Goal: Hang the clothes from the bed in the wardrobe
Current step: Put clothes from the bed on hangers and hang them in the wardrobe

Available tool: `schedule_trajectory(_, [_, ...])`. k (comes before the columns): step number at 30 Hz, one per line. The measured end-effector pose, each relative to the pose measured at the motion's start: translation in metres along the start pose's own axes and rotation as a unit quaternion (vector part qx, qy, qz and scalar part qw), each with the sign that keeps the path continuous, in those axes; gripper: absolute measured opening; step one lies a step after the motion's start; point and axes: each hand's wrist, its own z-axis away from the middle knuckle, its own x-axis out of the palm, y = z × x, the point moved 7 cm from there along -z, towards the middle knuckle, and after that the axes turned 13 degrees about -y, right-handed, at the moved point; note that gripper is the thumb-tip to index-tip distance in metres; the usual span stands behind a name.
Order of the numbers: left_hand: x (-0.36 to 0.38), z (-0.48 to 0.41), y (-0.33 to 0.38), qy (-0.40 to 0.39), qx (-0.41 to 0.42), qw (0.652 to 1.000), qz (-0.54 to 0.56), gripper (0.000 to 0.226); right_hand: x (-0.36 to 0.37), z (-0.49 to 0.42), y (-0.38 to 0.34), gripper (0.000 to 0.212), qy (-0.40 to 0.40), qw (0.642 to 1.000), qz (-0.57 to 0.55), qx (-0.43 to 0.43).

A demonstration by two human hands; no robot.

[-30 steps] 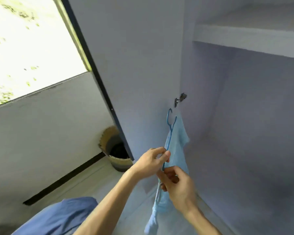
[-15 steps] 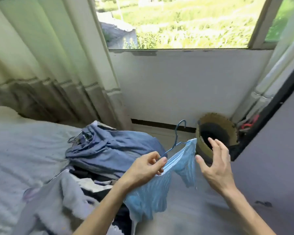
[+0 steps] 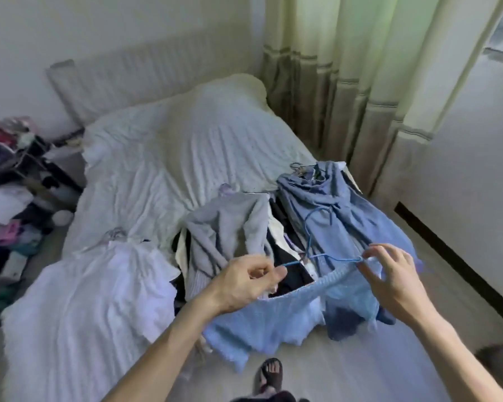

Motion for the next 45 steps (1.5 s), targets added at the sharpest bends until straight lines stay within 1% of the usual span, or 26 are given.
schedule_trajectory(3, [-0.026,0.03,-0.015,0.13,-0.037,0.989,-0.063,0.053,0.009,-0.012,-0.03,0.016,-0.033,0.997,-0.063,-0.037])
schedule_trajectory(6, [-0.053,0.058,-0.023,0.233,-0.086,0.959,-0.135,0.051,0.013,-0.022,-0.064,0.015,-0.017,0.992,-0.089,-0.09])
schedule_trajectory(9, [-0.08,0.075,-0.019,0.307,-0.13,0.927,-0.172,0.047,0.014,-0.033,-0.093,0.019,-0.003,0.986,-0.127,-0.112])
schedule_trajectory(11, [-0.098,0.075,-0.018,0.336,-0.143,0.917,-0.159,0.047,0.01,-0.044,-0.106,0.024,0.004,0.982,-0.161,-0.102])
schedule_trajectory(14, [-0.125,0.063,-0.022,0.364,-0.135,0.913,-0.127,0.049,0.014,-0.069,-0.112,0.032,-0.039,0.967,-0.247,-0.037])
schedule_trajectory(17, [-0.154,0.039,-0.031,0.364,-0.121,0.918,-0.101,0.05,0.032,-0.1,-0.116,0.047,-0.111,0.917,-0.383,0.009])
schedule_trajectory(18, [-0.165,0.03,-0.036,0.359,-0.118,0.921,-0.091,0.051,0.038,-0.112,-0.118,0.054,-0.122,0.906,-0.406,0.012])
schedule_trajectory(20, [-0.189,0.01,-0.047,0.35,-0.11,0.927,-0.075,0.052,0.045,-0.14,-0.123,0.064,-0.12,0.898,-0.422,0.015])
schedule_trajectory(21, [-0.202,-0.002,-0.056,0.346,-0.106,0.93,-0.069,0.049,0.047,-0.155,-0.127,0.063,-0.114,0.899,-0.422,0.02])
schedule_trajectory(22, [-0.216,-0.014,-0.067,0.343,-0.107,0.931,-0.061,0.046,0.051,-0.172,-0.131,0.056,-0.11,0.9,-0.421,0.022])
schedule_trajectory(24, [-0.246,-0.043,-0.098,0.334,-0.111,0.935,-0.044,0.043,0.057,-0.207,-0.146,0.031,-0.106,0.898,-0.427,0.025])
schedule_trajectory(25, [-0.261,-0.059,-0.117,0.328,-0.116,0.937,-0.036,0.043,0.063,-0.226,-0.151,0.023,-0.103,0.898,-0.426,0.031])
schedule_trajectory(27, [-0.289,-0.098,-0.161,0.313,-0.142,0.938,-0.039,0.045,0.081,-0.271,-0.156,0.02,-0.098,0.902,-0.415,0.059])
schedule_trajectory(30, [-0.321,-0.161,-0.237,0.287,-0.197,0.937,-0.035,0.041,0.12,-0.343,-0.161,0.036,-0.11,0.911,-0.384,0.099])
schedule_trajectory(31, [-0.327,-0.182,-0.264,0.274,-0.21,0.938,-0.031,0.037,0.136,-0.366,-0.162,0.036,-0.122,0.912,-0.374,0.114])
schedule_trajectory(33, [-0.334,-0.223,-0.318,0.251,-0.249,0.934,-0.042,0.027,0.166,-0.409,-0.163,0.027,-0.142,0.917,-0.349,0.135])
schedule_trajectory(35, [-0.339,-0.255,-0.368,0.254,-0.281,0.924,-0.055,0.024,0.196,-0.447,-0.158,0.025,-0.143,0.933,-0.298,0.141])
schedule_trajectory(37, [-0.344,-0.285,-0.41,0.258,-0.292,0.919,-0.056,0.025,0.222,-0.481,-0.145,0.024,-0.123,0.947,-0.248,0.163])
schedule_trajectory(40, [-0.344,-0.326,-0.458,0.231,-0.293,0.925,-0.069,0.027,0.258,-0.529,-0.125,0.018,-0.108,0.958,-0.183,0.195])
schedule_trajectory(42, [-0.34,-0.343,-0.486,0.244,-0.297,0.916,-0.113,0.026,0.28,-0.552,-0.118,0.015,-0.107,0.962,-0.146,0.206])
schedule_trajectory(43, [-0.337,-0.35,-0.502,0.256,-0.303,0.91,-0.124,0.025,0.291,-0.56,-0.118,0.016,-0.104,0.963,-0.139,0.205])
schedule_trajectory(45, [-0.329,-0.363,-0.537,0.266,-0.329,0.899,-0.113,0.026,0.314,-0.575,-0.117,0.021,-0.095,0.964,-0.131,0.209])
